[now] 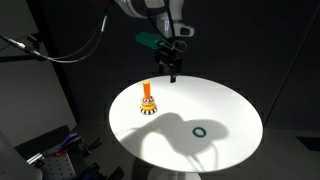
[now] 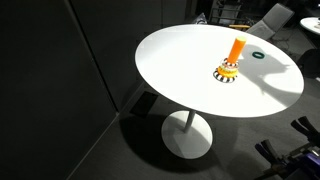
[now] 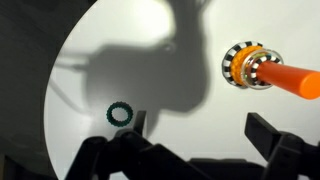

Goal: Place the dark green ring on the stack

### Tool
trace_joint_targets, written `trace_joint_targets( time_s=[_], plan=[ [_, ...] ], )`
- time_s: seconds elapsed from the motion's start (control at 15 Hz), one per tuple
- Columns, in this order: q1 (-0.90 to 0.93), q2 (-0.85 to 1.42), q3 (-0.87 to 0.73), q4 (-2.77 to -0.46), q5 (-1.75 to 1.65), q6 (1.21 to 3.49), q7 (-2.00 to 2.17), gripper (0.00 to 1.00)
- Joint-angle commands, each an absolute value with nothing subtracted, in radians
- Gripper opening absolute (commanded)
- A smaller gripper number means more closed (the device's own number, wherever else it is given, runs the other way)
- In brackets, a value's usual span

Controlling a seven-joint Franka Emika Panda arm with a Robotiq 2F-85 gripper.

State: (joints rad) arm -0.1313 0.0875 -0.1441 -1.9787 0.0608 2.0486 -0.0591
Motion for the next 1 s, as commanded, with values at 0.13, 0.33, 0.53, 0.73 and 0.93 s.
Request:
trace_joint_targets(
  time_s=[0.13,0.33,0.53,0.73,0.93],
  plan=[
    [-0.165,0.242,-0.157,-1.837,0.041,2.094,-0.084,1.00],
    [-0.181,0.281,-0.156,-1.798,0.047,2.091,-0.092,1.00],
    [-0.181,0.272,-0.152,-1.827,0.051,2.102,-0.077,1.00],
    [-0.183,0.277,-0.152,-1.818,0.050,2.102,-0.078,1.00],
    [-0.183,0.277,-0.152,-1.817,0.050,2.102,-0.079,1.00]
  ],
)
